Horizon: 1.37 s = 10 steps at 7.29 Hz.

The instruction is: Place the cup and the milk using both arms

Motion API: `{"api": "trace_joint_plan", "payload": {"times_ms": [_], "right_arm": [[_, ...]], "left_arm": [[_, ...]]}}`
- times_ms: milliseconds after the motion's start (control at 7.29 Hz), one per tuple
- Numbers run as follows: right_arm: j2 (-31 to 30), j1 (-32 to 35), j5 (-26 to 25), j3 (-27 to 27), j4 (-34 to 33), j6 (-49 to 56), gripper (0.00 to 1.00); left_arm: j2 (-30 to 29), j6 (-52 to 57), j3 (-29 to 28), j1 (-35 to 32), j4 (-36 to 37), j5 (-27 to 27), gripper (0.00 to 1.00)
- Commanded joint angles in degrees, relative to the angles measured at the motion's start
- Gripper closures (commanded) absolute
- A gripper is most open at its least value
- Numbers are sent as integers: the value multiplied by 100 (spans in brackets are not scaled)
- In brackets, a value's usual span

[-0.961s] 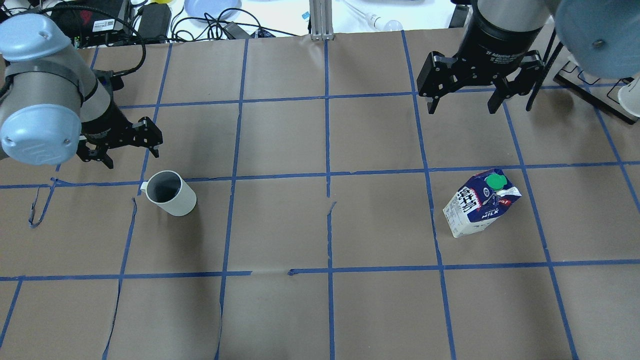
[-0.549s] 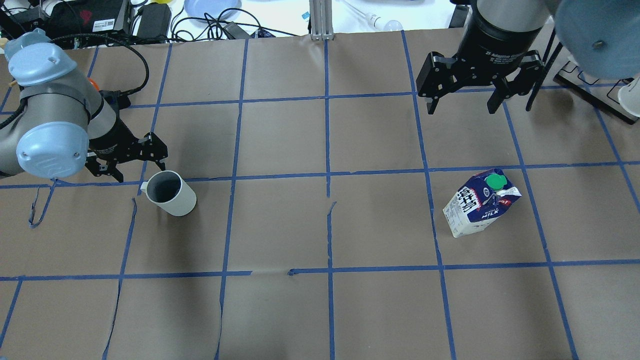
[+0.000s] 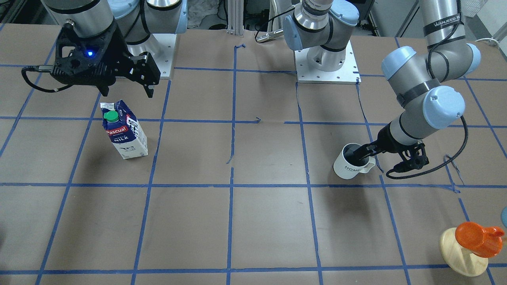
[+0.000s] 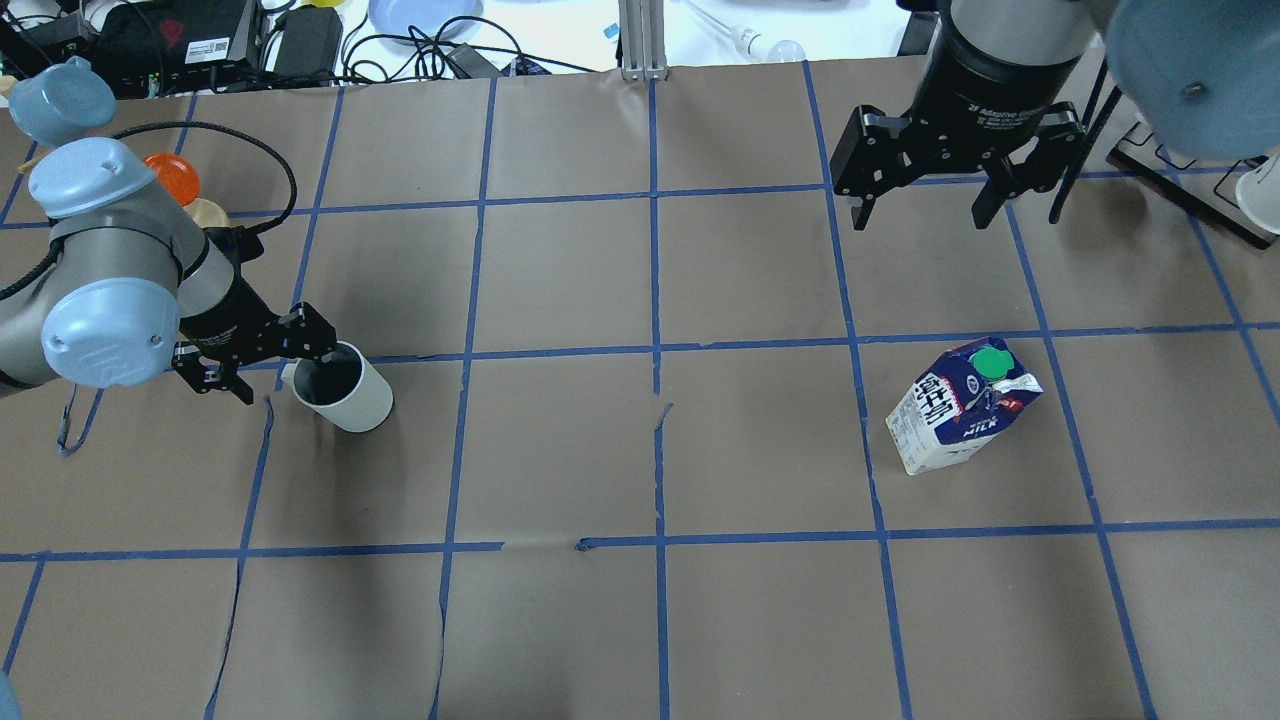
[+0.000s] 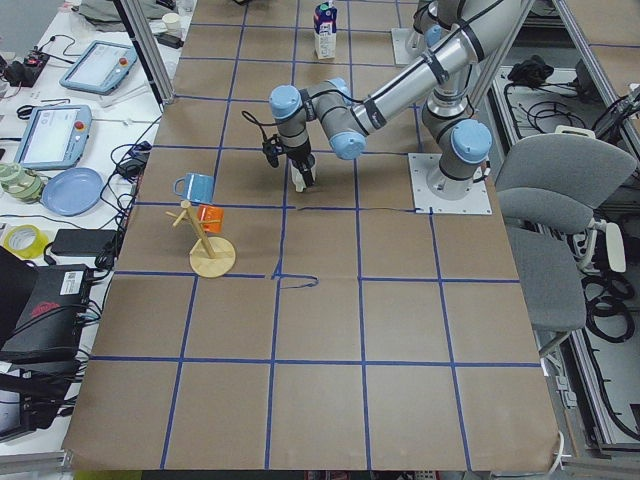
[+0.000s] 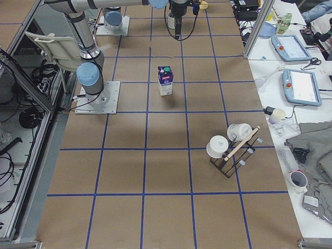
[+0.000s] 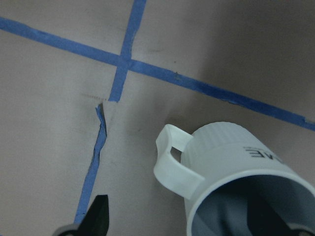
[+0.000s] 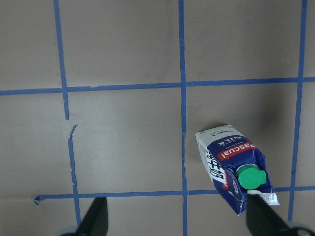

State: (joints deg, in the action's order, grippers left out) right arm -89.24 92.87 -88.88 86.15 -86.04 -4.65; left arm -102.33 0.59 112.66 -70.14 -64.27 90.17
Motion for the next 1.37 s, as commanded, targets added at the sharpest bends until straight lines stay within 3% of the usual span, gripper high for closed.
{"api": "trace_joint_plan", "payload": {"times_ms": [0, 275, 686, 824, 961, 1235], "right_arm": [[-5, 3, 2, 7, 0, 8, 0], [-5, 3, 2, 7, 0, 8, 0], [3, 3, 11, 7, 0, -1, 0], [3, 3, 2, 7, 0, 8, 0], [-5, 3, 11, 7, 0, 8, 0], [-5, -14, 2, 7, 0, 8, 0]], "left_arm": [[-129, -42, 2, 9, 2, -201, 10], [-199, -68, 2, 1, -7, -219, 100], [-156, -330, -77, -8, -86, -490, 100], [-95, -358, -321, -104, -103, -430, 100], [-77, -402, -741, -174, -625, -421, 100], [-102, -1381, -1629, -778, -1270, -403, 100]]}}
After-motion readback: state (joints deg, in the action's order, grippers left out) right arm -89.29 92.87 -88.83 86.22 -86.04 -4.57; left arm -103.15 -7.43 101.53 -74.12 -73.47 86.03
